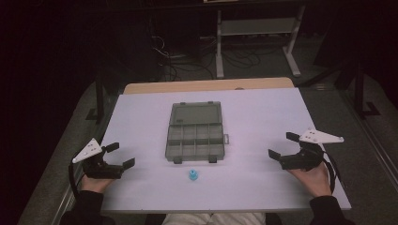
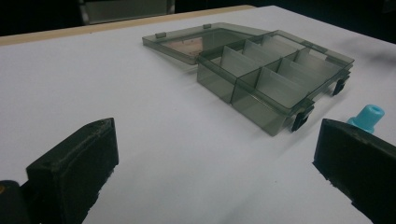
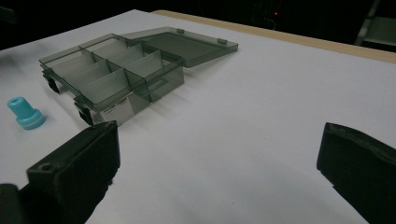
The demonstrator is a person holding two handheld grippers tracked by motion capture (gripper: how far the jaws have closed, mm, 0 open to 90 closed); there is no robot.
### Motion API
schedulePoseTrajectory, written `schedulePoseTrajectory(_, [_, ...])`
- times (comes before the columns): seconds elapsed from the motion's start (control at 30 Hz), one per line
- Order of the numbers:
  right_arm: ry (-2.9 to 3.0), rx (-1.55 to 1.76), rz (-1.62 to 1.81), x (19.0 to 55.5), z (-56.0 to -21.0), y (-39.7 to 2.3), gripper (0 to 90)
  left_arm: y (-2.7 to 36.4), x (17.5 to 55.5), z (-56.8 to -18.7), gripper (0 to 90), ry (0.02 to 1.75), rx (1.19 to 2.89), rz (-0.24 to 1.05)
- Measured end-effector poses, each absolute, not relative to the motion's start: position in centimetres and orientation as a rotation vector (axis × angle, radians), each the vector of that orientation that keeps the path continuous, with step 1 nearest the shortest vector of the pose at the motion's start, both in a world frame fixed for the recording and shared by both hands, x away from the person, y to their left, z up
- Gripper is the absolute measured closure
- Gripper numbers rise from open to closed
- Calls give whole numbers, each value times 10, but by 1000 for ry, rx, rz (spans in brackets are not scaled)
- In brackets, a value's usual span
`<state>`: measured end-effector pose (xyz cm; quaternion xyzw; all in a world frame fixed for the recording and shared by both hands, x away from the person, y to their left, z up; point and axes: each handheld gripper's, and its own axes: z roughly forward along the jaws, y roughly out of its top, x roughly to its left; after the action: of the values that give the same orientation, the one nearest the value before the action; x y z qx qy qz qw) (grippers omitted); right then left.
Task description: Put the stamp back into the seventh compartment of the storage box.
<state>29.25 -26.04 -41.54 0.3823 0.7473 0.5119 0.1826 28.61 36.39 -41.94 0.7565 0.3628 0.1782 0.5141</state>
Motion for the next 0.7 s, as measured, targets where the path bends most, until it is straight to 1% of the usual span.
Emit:
schedulePoseTrajectory(0.43, [2114, 1089, 1440, 290, -418, -264, 0, 362, 286, -419, 0, 881, 1830, 429])
schedulePoseTrajectory(0.7, [2108, 1085, 1446, 288, -417, -265, 0, 356, 288, -417, 0, 873, 1870, 432])
